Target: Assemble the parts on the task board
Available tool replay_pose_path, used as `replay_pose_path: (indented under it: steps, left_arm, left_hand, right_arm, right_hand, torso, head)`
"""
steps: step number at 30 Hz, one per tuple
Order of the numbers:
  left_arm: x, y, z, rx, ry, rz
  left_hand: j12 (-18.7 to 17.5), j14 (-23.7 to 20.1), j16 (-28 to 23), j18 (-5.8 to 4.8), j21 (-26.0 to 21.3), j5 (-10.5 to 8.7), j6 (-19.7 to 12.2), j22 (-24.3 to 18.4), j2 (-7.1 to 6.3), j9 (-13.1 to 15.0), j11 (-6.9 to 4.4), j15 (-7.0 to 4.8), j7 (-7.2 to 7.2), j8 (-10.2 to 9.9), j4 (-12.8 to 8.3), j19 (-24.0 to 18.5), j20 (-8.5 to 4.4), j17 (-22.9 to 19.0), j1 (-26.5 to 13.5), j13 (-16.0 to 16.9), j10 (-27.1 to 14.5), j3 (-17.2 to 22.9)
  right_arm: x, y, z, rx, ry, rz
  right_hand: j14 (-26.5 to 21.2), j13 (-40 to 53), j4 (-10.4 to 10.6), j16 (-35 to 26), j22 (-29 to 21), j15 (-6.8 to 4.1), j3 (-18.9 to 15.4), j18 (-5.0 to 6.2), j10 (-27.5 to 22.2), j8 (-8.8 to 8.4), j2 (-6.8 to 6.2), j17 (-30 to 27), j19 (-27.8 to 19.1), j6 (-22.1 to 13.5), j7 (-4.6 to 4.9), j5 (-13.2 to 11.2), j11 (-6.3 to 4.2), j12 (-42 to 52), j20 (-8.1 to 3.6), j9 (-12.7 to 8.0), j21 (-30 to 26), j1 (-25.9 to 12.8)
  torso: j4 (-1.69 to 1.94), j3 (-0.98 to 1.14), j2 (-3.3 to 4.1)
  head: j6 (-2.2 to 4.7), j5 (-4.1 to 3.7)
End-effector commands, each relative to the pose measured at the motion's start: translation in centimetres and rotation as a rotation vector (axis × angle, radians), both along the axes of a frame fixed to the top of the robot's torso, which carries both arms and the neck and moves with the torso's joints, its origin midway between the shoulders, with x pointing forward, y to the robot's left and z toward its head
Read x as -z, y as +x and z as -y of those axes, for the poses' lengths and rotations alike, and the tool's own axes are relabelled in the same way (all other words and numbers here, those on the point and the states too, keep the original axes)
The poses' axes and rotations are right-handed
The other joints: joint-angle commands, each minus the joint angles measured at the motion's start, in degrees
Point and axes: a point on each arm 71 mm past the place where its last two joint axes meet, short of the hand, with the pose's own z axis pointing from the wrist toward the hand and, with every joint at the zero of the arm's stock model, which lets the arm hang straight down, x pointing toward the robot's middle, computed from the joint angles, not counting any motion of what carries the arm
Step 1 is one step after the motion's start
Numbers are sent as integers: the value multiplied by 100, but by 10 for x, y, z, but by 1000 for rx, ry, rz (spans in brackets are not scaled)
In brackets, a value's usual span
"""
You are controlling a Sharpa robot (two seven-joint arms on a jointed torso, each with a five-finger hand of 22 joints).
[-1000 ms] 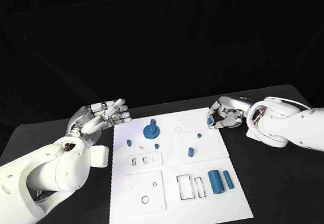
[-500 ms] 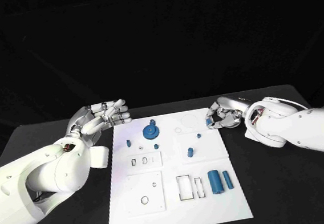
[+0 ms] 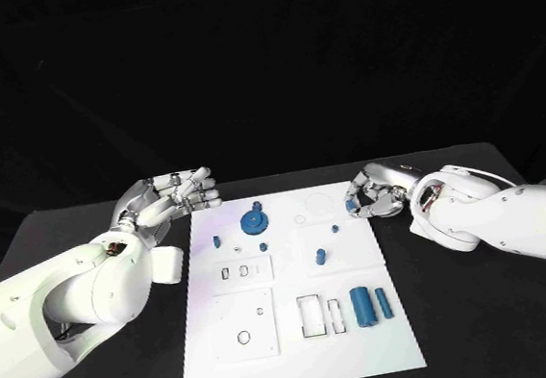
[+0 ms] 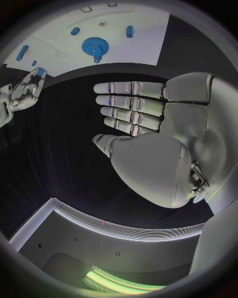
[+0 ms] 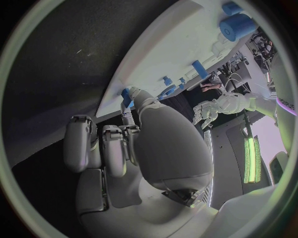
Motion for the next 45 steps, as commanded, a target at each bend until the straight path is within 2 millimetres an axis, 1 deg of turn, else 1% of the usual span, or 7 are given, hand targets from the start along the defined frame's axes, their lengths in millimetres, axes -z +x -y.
replay_pose_path:
  steps: [1,10,20,25,34,36,45]
  left_arm:
    - [-1,0,2,15,-4,8]
    - [0,1,2,13,-3,7]
    - [1,3,3,14,-3,5]
    - [1,3,5,18,-4,4]
    - [1,3,7,21,-4,2]
    - [1,3,7,21,-4,1]
    - [1,3,7,19,-1,-4]
  left_hand:
    - [-23,-41,-37,51,-19,-24,-9,-7,-12,-3,46,-8,49,-18,-20,-49,10,8,56,-7,1,1]
    - [-24,-41,-44,49,-25,-23,-5,-11,-7,-2,46,-7,47,-20,-21,-66,15,9,61,-5,4,4]
    - [-24,-40,-46,49,-27,-23,-2,-12,-5,-1,45,-7,45,-20,-22,-71,17,10,62,-5,7,5]
    - [-24,-40,-47,49,-27,-23,-1,-12,-4,0,45,-7,44,-20,-22,-72,17,10,63,-4,8,6]
    - [-24,-39,-47,49,-28,-23,0,-12,-4,0,44,-7,43,-20,-22,-73,18,11,63,-4,9,6]
    - [-24,-38,-49,49,-29,-23,3,-13,-3,0,43,-7,42,-20,-23,-78,19,12,65,-3,12,6]
    - [-25,-38,-52,49,-30,-24,2,-14,-5,0,43,-7,43,-21,-21,-82,21,12,62,-3,13,4]
  right_arm:
    - [-5,-2,-1,23,2,50]
    - [-27,-13,-27,-17,9,59]
    - [-42,-23,-94,-129,-22,63]
    - [-39,-28,-129,-184,-56,51]
    - [-23,-39,-173,-254,-103,49]
    - [-19,-41,-180,-267,-109,49]
    - [-4,-47,-196,-302,-124,59]
  right_hand:
    - [607,1079,10,25,130,-38,56,-79,307,32,-5,1506,25,172,-138,234,-56,27,-39,48,28,-200]
    - [607,1098,48,25,176,-51,107,-88,323,31,-29,1506,51,203,-158,300,-69,40,-53,71,56,-365]
    - [607,1133,55,25,266,-63,136,-110,350,51,-18,1506,108,250,-182,247,-89,70,-62,93,135,-420]
    - [603,1091,69,18,265,-68,151,-109,321,44,-3,1490,108,242,-184,219,-93,31,-66,97,130,-454]
    - [593,1075,68,3,264,-69,162,-109,308,38,-2,1451,107,233,-185,186,-94,14,-69,100,126,-469]
    - [593,1075,68,3,264,-69,162,-109,308,38,-2,1451,107,233,-185,186,-94,14,-69,100,126,-469]
    - [592,1078,70,1,262,-70,170,-108,309,23,-8,1446,105,210,-177,165,-91,15,-71,99,121,-491]
  torso:
    - [0,-4,-5]
    - [2,-16,-24]
    - [0,-34,-59]
    - [13,-49,-74]
    - [-2,-39,-61]
    - [-2,-35,-56]
    - [0,-31,-56]
  head:
    - [5,0]
    - [3,12]
    - [-73,162]
    - [-137,245]
    - [-190,376]
    - [-192,424]
    - [-241,466]
